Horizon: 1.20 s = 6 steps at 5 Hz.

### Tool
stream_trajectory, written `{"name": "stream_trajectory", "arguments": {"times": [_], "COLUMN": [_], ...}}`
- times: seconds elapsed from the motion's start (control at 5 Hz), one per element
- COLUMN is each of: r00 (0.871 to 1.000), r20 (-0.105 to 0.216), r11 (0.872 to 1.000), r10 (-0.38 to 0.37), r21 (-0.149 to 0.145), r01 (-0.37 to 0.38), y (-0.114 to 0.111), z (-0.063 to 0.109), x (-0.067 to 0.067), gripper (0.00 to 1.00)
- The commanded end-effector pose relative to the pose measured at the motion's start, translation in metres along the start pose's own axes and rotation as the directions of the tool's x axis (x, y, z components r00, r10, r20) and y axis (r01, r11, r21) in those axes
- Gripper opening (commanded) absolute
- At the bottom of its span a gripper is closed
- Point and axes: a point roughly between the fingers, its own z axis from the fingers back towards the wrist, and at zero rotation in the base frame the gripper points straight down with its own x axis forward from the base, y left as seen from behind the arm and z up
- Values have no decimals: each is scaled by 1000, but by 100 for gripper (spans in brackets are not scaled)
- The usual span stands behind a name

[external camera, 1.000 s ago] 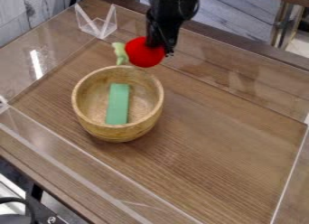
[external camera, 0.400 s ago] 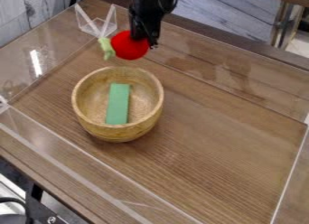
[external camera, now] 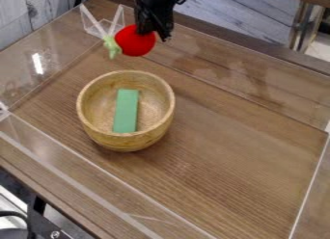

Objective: Move the red fruit to the left

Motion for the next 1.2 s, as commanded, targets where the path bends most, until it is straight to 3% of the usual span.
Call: {"name": "stream_trajectory", "arguments": {"times": [0.0,0.2,0.4,0.8,1.0], "r00": [996,990,984,984,991], "r20": [12,-14,-32,-39,-19], "r11": [995,989,984,984,991], "r10": [85,138,173,177,130], "r21": [44,50,48,37,22], "r01": [-85,-137,-172,-175,-129], "y": [27,40,44,56,56], "z": [7,-2,-6,-13,-17], "x": [-1,-11,-8,-12,-9], "gripper": [0,0,0,0,0]}}
